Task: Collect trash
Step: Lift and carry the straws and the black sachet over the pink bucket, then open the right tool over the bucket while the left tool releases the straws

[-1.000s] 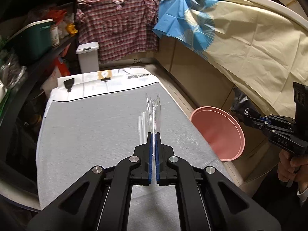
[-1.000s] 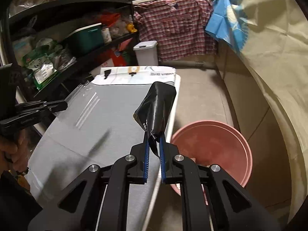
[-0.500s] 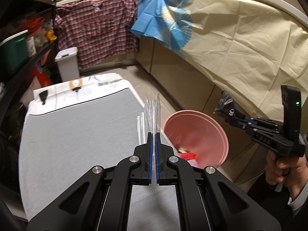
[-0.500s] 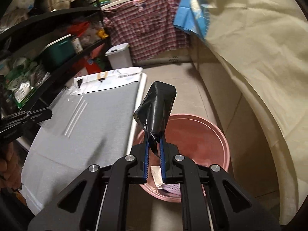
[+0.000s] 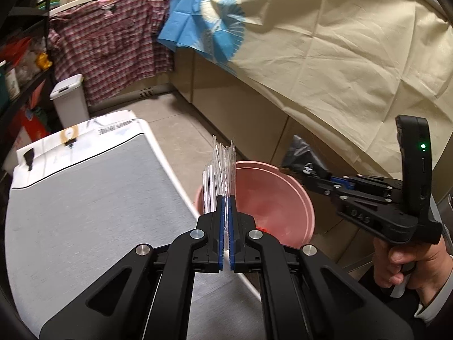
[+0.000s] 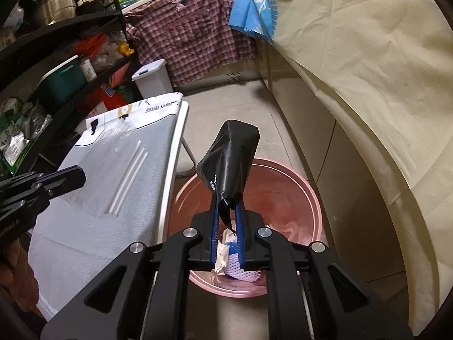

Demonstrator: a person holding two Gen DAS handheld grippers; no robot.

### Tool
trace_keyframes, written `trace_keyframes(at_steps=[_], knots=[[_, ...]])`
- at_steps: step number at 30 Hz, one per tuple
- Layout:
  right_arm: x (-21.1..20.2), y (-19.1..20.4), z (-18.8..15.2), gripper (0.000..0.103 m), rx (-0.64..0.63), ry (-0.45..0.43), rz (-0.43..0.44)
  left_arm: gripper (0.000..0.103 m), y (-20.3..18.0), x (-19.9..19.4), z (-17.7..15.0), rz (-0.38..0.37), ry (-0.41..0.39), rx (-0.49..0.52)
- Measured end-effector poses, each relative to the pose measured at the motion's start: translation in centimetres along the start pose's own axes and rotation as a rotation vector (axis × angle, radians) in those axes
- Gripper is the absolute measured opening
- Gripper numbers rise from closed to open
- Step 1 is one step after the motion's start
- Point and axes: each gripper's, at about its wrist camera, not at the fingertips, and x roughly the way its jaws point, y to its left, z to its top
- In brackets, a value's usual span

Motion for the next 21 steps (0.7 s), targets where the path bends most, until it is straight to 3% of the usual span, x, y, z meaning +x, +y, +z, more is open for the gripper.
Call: trace_keyframes(at_steps=[16,21], knots=[[2.2,-1.2,0.1,0.012,0.035,0.039,-0.039,0.002,-2.8,5.4,1.0,-0.019,0.044,0.004],[3.5,-1.4,-0.2,0.027,0.032,0.085,-0.056,0.003,-3.3,6.8,1.4,-0.015,0.069,0.008]])
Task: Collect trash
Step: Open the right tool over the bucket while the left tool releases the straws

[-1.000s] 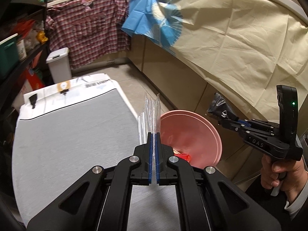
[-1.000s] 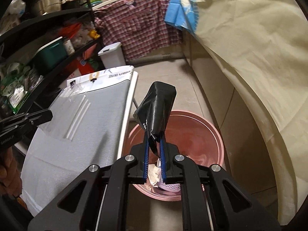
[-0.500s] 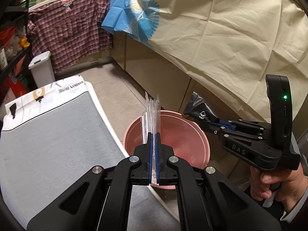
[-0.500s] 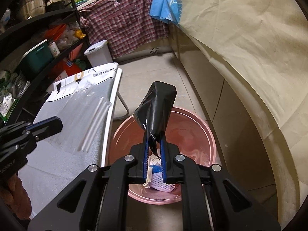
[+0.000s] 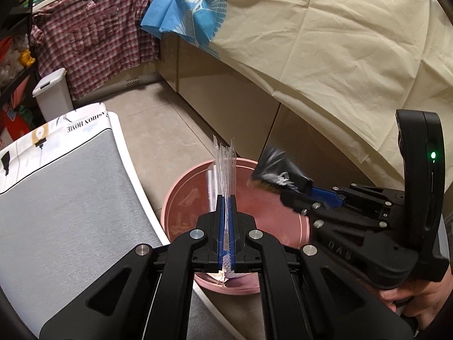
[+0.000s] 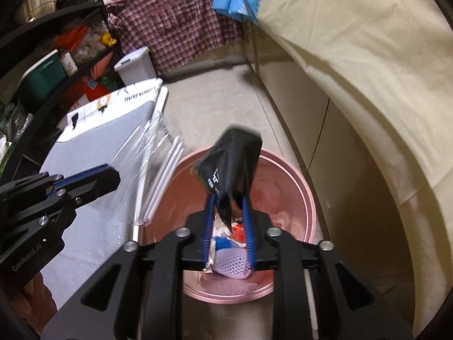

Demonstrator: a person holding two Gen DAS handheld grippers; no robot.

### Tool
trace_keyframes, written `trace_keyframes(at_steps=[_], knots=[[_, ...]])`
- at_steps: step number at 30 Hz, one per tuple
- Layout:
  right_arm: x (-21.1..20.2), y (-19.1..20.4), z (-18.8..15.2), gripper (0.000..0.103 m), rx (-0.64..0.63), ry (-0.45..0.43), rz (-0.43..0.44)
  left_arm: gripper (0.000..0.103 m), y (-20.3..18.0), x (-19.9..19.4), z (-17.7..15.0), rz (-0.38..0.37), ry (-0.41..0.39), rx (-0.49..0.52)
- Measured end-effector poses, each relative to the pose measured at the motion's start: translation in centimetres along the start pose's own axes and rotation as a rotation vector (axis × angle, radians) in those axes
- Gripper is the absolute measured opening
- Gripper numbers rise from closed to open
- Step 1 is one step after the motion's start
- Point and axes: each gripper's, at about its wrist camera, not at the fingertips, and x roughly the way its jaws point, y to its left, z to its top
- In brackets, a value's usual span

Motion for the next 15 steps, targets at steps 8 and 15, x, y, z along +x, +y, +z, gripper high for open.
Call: trace_keyframes(at_steps=[8,15], knots=[[0.2,-0.4,0.0,0.042,0.011,0.001,-0.009,0.006,0.5,-0.4,-0.2,0.001,-0.006,-0.016],[-0.9,-0.3,-0.2,0.045,0.017,-0.04,-0.01,0.017,0.5,-1.5,-0.4,-0.015,-0.025,-0.012]])
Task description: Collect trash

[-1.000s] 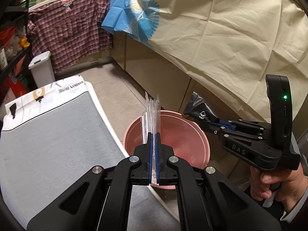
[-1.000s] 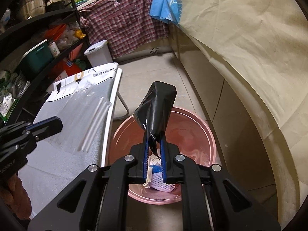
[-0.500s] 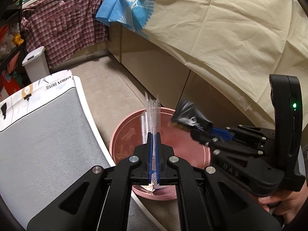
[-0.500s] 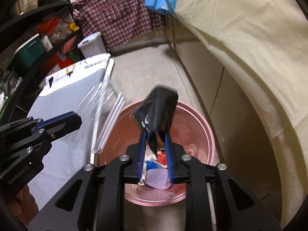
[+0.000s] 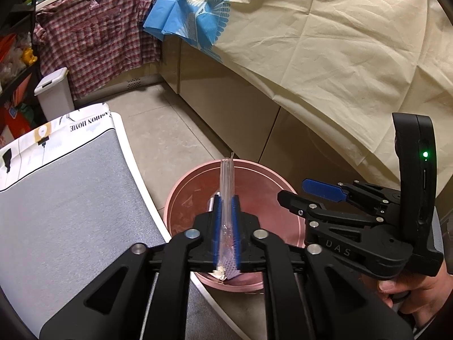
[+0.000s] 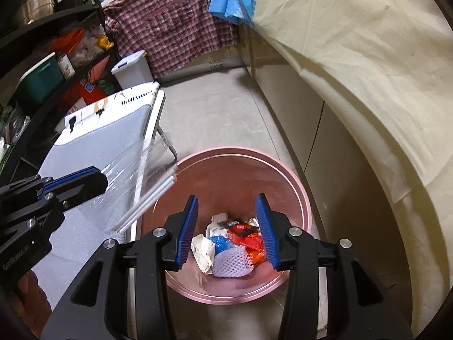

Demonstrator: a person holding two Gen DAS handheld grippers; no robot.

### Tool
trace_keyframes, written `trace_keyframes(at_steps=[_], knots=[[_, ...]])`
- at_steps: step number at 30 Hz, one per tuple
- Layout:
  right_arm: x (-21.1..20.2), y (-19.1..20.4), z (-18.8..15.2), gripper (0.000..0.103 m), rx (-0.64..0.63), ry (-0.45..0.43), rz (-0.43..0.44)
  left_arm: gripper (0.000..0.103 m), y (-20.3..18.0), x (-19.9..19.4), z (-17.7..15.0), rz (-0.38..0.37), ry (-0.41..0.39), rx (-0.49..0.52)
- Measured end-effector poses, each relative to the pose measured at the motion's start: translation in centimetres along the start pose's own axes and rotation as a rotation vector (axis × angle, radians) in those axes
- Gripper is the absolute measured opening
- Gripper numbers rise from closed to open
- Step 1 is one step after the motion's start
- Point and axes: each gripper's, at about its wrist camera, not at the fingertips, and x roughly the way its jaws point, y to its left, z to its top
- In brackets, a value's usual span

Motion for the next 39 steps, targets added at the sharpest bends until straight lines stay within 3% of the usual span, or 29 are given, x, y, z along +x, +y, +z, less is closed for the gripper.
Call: trace_keyframes(at_steps=[1,3,14,21,27,33,39], knots=[[-0.3,-0.1,0.0,0.046,0.008,-0.011,0.003,0.031,0.0,-0.3,0.0,-0.004,-0.006,-0.001],[-1.0,-0.2,-0.1,0.048,0.017,-0.035,0.0,0.045,-0.1,-0.6,0.0,-0.002,-0.016,0.001],[-4.8,-1.1,-0.8,0.05,0.074,-0.143,-0.006,0.045,0.1,-3.0,-0.4,0.022,-0.072,-0.021],[-9.6,-0.3,-2.8,0.067,0.087,-0.272,0.025,0.046,0.5,-7.6,-2.7,0.083,-0.131,-0.047],[-13.6,1.5,-5.3,0.085,0.047,-0.357,0.007,0.053,0.3,-11.0,-5.4,0.135,-0.153,-0.081],[-16.6,2.7,-7.9,0.095,0.011,-0.396,-0.024,0.059,0.3,-13.9,-7.8,0.171,-0.187,-0.145],[-18.9,2.8,-10.2,0.098,0.018,-0.388,-0.108,0.068,0.2,-16.1,-10.8,0.223,-0.206,-0.189]])
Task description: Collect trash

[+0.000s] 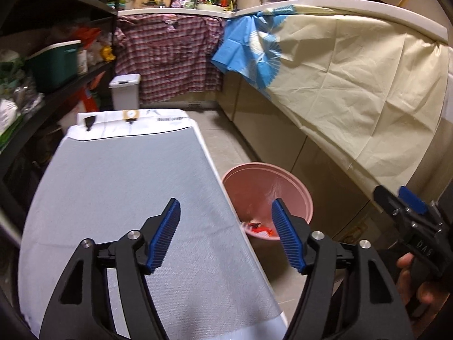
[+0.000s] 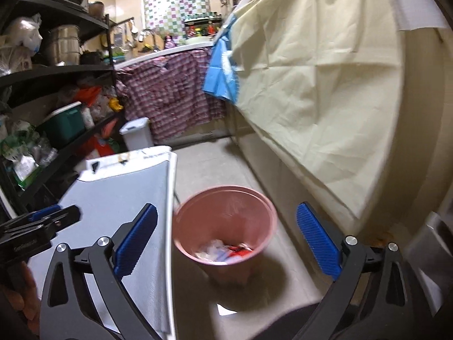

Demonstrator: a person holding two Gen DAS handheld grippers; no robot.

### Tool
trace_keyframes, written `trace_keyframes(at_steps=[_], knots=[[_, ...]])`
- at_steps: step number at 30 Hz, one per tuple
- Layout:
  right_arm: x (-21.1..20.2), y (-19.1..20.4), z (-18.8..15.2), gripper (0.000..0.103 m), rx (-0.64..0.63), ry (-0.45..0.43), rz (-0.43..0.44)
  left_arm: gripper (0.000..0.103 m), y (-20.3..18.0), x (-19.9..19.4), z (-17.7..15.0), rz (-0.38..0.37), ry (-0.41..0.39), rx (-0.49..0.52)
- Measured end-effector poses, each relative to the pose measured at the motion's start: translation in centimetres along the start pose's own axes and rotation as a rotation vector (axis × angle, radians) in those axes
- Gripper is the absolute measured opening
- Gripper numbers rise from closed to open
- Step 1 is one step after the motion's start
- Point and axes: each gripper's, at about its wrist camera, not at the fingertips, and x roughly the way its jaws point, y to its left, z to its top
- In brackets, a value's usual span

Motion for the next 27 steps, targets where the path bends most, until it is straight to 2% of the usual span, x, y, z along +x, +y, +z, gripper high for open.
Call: trace_keyframes(at_steps=[5,7,10,14,20,27], knots=[[-2.1,0.4,-1.6,0.098,-0.046,0.014,-0.062,0.072,0.0,-1.8,-2.0,0.007,-0.005,-0.016],[-2.5,0.6,-2.1,0.098,-0.066,0.014,-0.069,0.079,0.0,-2.4,-2.8,0.023,-0.016,-0.029],[-2.7,1.0,-2.6,0.098,-0.095,0.015,-0.086,0.079,-0.3,-2.9,-3.6,0.045,-0.024,-0.02],[-2.1,0.9,-2.7,0.097,-0.087,0.036,-0.101,0.079,-1.1,-2.5,-4.1,0.067,-0.031,0.054],[-1.7,0.5,-2.9,0.097,-0.072,0.055,-0.096,0.079,-1.1,-1.4,-4.3,0.038,0.001,0.042],[-1.1,0.4,-2.7,0.098,-0.072,0.064,-0.09,0.079,-1.0,-1.4,-4.7,0.039,-0.005,0.021]])
